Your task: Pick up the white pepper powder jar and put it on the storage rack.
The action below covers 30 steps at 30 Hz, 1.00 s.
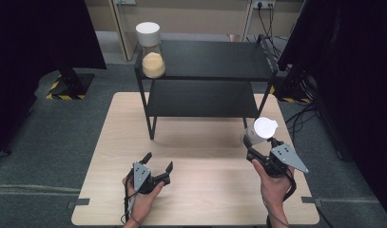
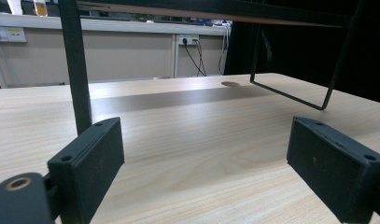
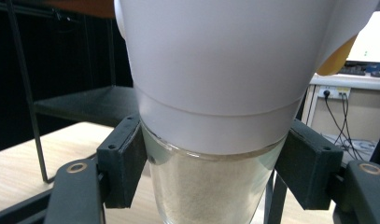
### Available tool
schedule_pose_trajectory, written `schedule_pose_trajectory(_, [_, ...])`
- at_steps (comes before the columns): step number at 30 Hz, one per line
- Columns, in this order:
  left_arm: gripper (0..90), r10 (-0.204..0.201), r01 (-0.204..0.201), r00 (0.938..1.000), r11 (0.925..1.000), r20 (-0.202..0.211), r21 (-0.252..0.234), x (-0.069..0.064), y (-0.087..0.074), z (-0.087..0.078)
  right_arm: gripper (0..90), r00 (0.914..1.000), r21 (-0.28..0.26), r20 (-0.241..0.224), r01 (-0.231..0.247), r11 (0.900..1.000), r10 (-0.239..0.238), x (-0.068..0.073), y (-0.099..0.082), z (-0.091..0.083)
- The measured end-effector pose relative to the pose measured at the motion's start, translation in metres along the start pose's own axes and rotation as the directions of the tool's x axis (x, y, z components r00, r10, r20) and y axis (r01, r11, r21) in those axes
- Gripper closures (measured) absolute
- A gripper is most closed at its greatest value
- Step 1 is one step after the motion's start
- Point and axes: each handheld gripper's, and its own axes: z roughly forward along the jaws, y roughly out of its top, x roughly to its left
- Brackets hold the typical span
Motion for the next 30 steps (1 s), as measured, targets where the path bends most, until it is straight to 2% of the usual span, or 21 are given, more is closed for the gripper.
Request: schedule_pose_trajectory(30, [10.6,-0.003,0.003,1.0,1.0,0.0,0.003,0.001,0.0,0.0,30.7,0.9997,-0.124,0.014,0.022,0.9921,-0.02,0.0,0.043,0.007])
